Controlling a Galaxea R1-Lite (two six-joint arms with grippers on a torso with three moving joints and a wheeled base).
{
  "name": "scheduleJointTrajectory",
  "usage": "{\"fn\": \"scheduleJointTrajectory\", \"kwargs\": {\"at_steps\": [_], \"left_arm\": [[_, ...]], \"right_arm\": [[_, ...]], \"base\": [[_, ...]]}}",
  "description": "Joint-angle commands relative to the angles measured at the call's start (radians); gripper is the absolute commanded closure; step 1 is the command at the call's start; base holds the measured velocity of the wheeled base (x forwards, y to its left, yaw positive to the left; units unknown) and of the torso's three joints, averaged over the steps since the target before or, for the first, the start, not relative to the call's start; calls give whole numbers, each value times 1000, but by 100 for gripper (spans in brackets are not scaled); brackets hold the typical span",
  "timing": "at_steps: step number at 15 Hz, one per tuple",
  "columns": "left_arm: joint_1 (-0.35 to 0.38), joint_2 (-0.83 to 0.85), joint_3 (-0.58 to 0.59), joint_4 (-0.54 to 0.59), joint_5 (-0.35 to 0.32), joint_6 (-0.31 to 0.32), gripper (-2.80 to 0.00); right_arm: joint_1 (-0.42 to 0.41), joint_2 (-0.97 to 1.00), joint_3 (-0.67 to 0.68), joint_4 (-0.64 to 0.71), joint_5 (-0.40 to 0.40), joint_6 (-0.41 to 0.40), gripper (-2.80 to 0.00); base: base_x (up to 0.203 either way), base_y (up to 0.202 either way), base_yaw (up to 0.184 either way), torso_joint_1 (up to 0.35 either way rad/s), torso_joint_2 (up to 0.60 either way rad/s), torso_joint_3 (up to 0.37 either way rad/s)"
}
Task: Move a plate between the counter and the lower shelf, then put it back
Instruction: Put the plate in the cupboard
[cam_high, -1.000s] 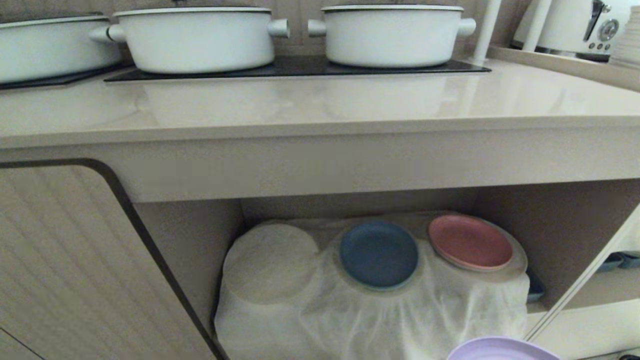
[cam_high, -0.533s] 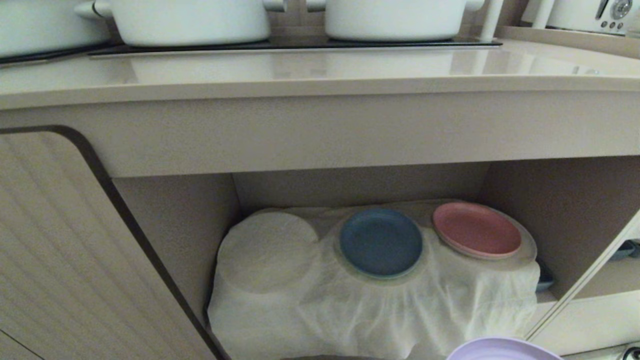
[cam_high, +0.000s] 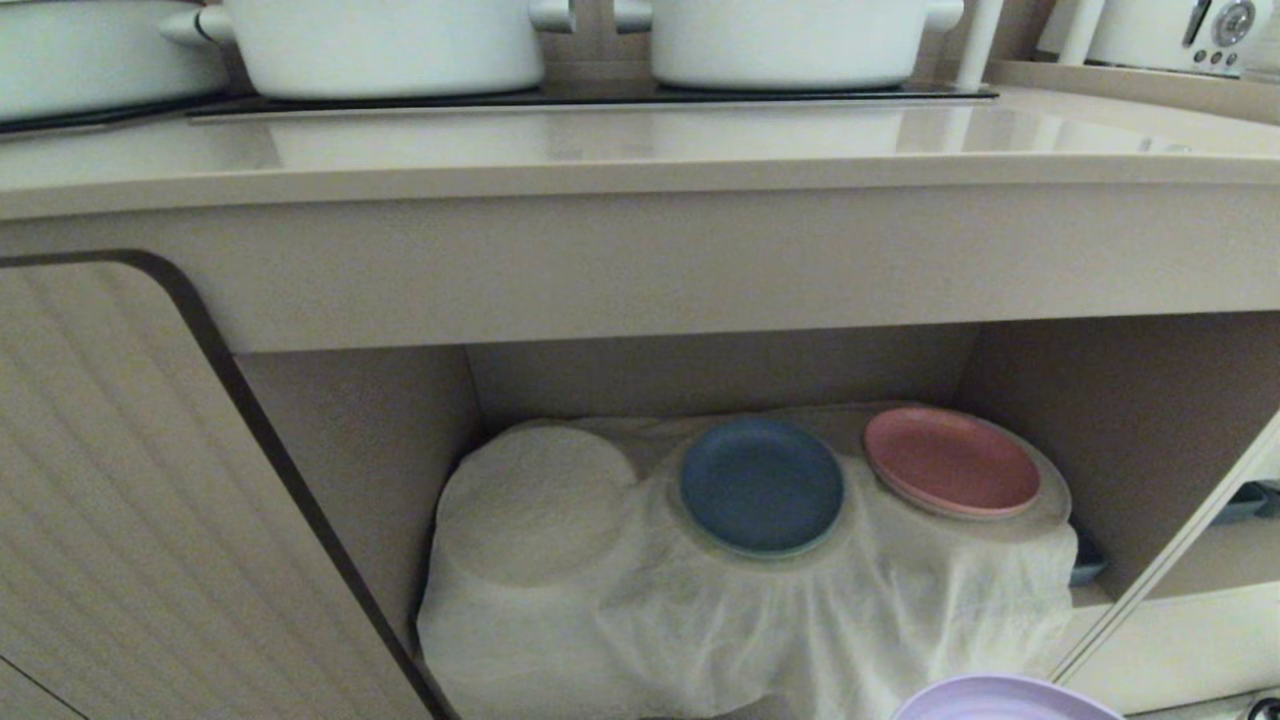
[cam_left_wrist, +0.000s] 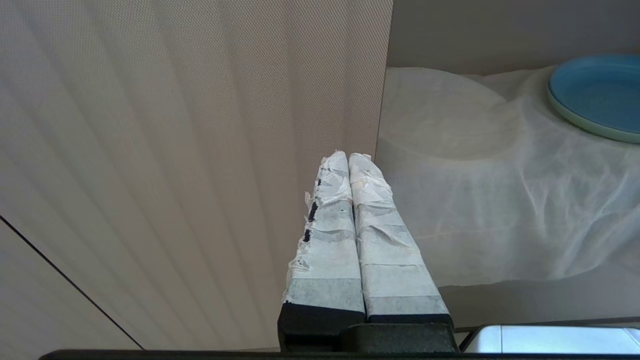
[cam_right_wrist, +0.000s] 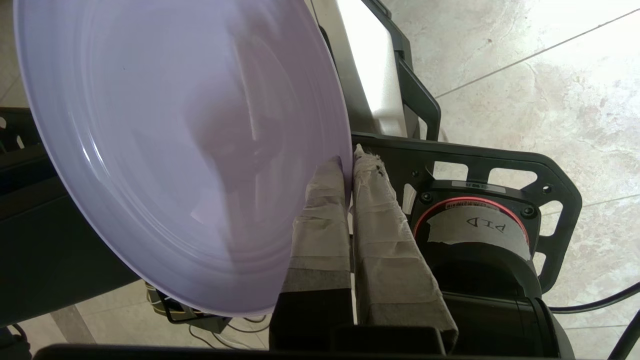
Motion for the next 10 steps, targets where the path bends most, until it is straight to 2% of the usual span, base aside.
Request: {"fn": "scheduleJointTrajectory", "kwargs": {"at_steps": [1, 10], "left_arm": [[0, 0, 0, 0, 0, 0, 0], [0, 0, 0, 0, 0, -2, 0]], "right_arm": [[1, 2, 0, 6, 3, 1, 0], [-1, 2, -1, 5, 3, 0, 0]], "base": [[0, 0, 0, 0, 0, 0], [0, 0, 0, 0, 0, 0]]}}
